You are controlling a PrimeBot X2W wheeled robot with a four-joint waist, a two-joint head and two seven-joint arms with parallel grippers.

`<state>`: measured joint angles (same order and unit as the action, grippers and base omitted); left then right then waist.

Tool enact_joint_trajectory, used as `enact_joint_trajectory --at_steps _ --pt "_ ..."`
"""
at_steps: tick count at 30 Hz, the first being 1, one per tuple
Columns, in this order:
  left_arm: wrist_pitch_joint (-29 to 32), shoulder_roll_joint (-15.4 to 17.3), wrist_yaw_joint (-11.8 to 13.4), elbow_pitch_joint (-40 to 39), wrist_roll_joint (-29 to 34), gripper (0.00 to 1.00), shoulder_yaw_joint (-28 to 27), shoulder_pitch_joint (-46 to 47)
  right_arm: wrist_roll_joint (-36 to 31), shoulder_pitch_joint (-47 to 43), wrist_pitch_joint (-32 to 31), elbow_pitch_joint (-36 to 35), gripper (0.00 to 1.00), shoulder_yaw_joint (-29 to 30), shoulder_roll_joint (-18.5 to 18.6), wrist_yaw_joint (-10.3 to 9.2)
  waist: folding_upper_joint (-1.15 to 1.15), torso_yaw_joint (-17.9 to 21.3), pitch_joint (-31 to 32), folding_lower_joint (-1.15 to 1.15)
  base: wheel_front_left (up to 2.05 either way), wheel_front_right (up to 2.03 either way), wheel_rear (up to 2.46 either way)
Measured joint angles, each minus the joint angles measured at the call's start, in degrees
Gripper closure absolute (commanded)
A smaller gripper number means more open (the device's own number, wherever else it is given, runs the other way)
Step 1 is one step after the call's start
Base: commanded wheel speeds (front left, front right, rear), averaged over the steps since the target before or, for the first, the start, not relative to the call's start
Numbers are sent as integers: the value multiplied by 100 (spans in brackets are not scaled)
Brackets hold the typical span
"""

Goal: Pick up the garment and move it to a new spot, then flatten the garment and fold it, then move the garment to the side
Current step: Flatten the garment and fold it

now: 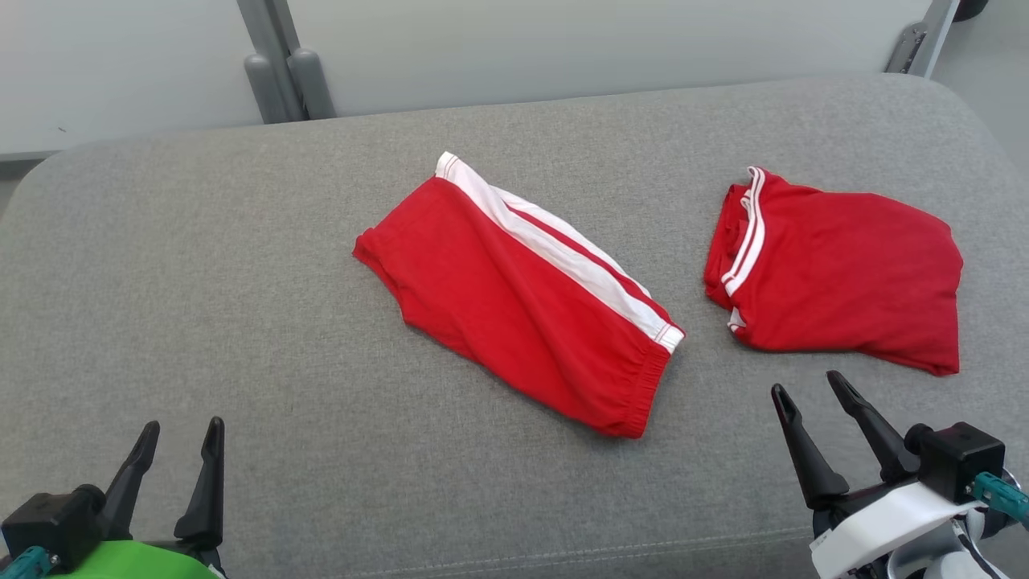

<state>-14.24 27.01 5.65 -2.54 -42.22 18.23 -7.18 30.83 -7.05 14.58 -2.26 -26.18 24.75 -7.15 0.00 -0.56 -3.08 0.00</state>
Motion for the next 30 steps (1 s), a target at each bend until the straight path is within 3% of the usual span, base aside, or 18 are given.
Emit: enact_joint_trajectory --at_steps 9,17,22,30 --pt "-1 -64 20 -355 88 0 -113 -113 109 -123 -1 30 0 -43 -136 13 0 20 -76 0 0 0 0" --pt "-1 -129 43 -547 129 0 -44 -111 814 170 -350 302 0 -248 -665 361 0 -66 -334 0 0 0 0" --pt "-1 -183 42 -586 168 0 5 -104 1290 353 -639 604 0 -266 -990 461 0 -180 -449 0 0 0 0" --pt "-1 -224 40 -670 248 0 44 -101 1474 755 -918 1014 0 -252 -1092 565 0 -323 -625 0 0 0 0"
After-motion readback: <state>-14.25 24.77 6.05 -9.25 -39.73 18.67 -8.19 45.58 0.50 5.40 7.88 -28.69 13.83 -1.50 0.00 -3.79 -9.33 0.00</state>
